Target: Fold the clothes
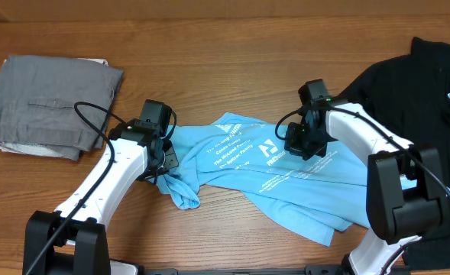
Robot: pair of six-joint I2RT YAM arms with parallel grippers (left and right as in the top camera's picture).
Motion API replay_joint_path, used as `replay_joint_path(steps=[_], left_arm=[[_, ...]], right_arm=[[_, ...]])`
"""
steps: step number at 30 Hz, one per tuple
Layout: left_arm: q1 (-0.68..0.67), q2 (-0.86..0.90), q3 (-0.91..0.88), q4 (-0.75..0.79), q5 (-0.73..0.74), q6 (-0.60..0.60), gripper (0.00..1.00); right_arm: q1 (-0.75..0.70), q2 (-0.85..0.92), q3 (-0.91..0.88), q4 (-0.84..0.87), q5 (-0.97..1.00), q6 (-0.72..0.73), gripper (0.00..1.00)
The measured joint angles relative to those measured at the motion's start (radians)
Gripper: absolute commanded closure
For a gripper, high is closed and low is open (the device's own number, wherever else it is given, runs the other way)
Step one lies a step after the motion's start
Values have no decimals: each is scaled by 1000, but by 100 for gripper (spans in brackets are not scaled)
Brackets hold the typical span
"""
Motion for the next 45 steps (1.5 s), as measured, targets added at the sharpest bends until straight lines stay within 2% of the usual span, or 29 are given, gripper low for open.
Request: replay_joint_path(steps=[10,15,21,28,35,40,42,45], left_arm=[[0,0,-1,31,11,0,96],[0,0,-1,44,17,0,96],[0,0,-2,60,17,0,96],[0,-1,-53,181,17,0,96],[0,-2,-113,229,14,0,96],[0,-2,-114,248,7,0,96],[0,-2,-114,250,5,0,96],[0,-2,-114,253,3,0,96]], right_arm=[[54,43,6,174,-18,18,96],[75,106,33,404,-64,35,96],[68,154,58,546,-97,114,96],[74,217,59,785,-82,185,96],[128,293,62,1018,-65,204,96],[164,309,80,1020,-82,186,96],[166,310,121,940,-99,159,96],[155,310,228,716,-120,101,96]])
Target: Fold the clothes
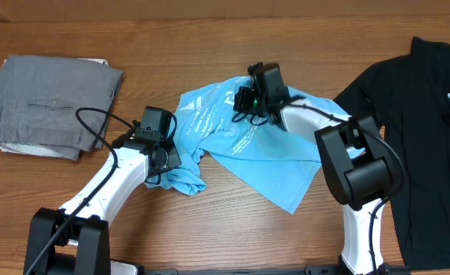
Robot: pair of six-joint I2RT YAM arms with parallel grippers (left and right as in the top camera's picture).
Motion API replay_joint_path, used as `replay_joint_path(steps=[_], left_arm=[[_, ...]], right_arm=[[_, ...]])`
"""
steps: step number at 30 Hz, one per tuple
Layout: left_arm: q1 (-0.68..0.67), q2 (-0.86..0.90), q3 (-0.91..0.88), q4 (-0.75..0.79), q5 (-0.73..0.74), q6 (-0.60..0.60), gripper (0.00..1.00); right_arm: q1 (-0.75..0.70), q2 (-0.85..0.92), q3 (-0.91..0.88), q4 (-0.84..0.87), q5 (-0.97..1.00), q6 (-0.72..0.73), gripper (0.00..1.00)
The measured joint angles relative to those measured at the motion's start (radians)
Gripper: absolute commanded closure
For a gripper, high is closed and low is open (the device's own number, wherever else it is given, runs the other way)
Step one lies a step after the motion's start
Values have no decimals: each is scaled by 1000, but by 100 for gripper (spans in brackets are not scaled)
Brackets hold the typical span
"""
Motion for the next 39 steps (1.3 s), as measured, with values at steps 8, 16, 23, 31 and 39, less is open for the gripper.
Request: replay_joint_path(steps=[8,16,23,31,39], left_arm=[[0,0,0,11,-3,0,96],[0,0,0,19,-3,0,96],[0,0,0,19,-3,0,96],[0,0,0,18,-3,0,96],[0,0,0,14,-10,0,96]], right_arm=[[-218,-67,320,-594,2,-83,96],[-455,-99,303,-649,119,-150,96],[-555,-26,275,-631,135,-188,96],[-645,57,278,-634,166,-202,96],[-745,65,296,-614,309,-132,96]])
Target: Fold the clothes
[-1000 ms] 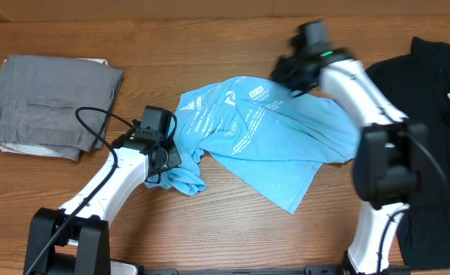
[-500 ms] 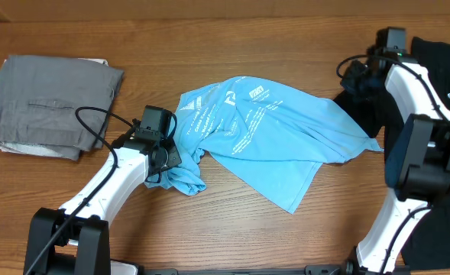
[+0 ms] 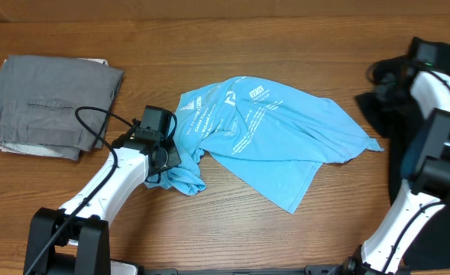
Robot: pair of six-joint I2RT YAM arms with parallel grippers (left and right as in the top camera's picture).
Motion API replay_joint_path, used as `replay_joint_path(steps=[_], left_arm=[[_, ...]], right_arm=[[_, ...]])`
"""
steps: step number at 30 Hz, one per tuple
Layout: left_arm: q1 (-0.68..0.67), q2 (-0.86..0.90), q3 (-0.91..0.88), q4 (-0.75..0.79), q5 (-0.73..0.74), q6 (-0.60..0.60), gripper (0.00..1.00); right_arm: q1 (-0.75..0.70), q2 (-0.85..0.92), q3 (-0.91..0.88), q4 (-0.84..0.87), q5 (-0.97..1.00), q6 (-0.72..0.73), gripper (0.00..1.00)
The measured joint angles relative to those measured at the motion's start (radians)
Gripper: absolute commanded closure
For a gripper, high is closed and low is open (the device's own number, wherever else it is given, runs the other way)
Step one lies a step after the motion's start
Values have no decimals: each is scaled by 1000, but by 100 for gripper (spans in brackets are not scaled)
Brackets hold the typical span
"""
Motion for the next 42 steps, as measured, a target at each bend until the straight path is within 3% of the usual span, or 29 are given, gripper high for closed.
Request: replay_joint_path(steps=[2,5,7,9,19,23,28,34,38,42], left_arm=[[0,0,0,-4,-2,4,96],[0,0,0,-8,-3,9,96],[0,0,0,-11,-4,11,96],[0,0,0,-9,-6,11,96],[0,0,0,-11,-7,11,96],[0,0,0,-11,-7,11,96],[0,0,0,-12,-7,11,96],[0,0,0,-26,-7,11,96],[0,0,0,-37,-7,11,96],[0,0,0,-47,-7,11,96]], right_arm=[[-63,7,12,10,23,14,95],[-155,23,40,1,42,25,88],[-201,35,70,-29,17,19,77],[-236,54,122,-80,-53,5,74],[-209,97,604,-491,-284,-62,66],[-167,95,796,-703,-338,-74,70],[-97,94,867,-892,-373,-101,90],[7,95,867,-928,-381,-113,96],[73,70,799,-927,-386,-117,96],[177,-39,573,-917,-328,-119,96]])
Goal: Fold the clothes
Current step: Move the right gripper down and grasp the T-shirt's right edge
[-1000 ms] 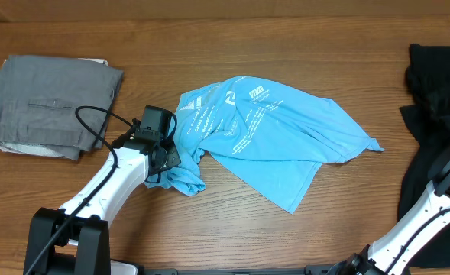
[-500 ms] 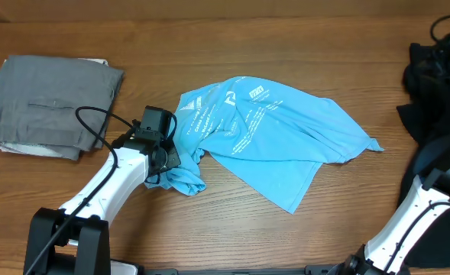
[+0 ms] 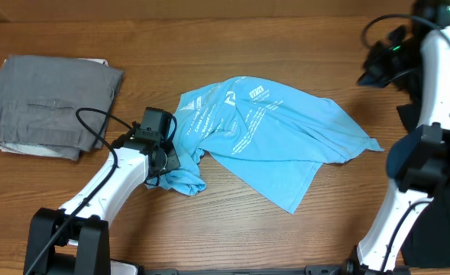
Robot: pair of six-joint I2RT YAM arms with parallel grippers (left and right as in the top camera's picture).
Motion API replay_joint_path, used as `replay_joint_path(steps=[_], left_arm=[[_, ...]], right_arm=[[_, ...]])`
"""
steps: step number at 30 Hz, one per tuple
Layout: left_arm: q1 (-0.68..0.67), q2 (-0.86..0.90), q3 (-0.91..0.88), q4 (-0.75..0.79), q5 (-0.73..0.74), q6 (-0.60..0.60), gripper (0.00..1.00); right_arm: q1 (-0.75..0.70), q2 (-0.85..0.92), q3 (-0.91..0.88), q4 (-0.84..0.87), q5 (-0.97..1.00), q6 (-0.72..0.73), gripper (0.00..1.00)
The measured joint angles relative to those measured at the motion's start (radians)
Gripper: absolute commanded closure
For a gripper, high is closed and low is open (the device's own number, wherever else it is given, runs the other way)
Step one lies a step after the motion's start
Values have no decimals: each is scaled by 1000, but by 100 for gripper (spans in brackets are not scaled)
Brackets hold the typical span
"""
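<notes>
A light blue T-shirt [image 3: 274,134] with white print lies loosely spread across the middle of the table. Its left end is crumpled into a bunch [image 3: 182,179]. My left gripper [image 3: 171,159] sits on that bunch and seems shut on the blue cloth, though the wrist hides its fingers. My right gripper [image 3: 371,70] is raised at the far right, away from the blue shirt. A black garment [image 3: 409,114] is gathered up beneath the right arm, apparently held by that gripper.
A folded grey garment [image 3: 49,107] lies at the far left on something white. More of the black garment [image 3: 442,229] fills the lower right corner behind the right arm. Bare wooden table [image 3: 232,229] runs along the front.
My right arm has risen and swung toward the back right. The black garment's left part no longer lies on the table beside the shirt. The blue shirt and my left gripper have not moved.
First both grippers were on the rumpled blue shirt, left at its left end, right near its middle. Then the right gripper was further left on it. Later the shirt lay spread rightward and the right gripper was at the black garment, which now hangs gathered under it.
</notes>
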Motion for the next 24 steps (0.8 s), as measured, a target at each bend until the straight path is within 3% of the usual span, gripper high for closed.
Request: replay_joint_path(steps=[4,9,16,20,24], left_arm=[[0,0,-1,-6,0,0,96],[0,0,-2,-9,1,0,96],[0,0,-2,-14,8,0,96],[0,0,-2,-14,8,0,96],[0,0,-2,-17,8,0,95]], right_arm=[[123,-167,-271,2,56,13,96],[245,-350,-597,120,79,45,96],[340,-363,-1051,453,90,138,96],[344,-361,-1195,614,63,165,96],[341,-382,-1243,669,37,182,96]])
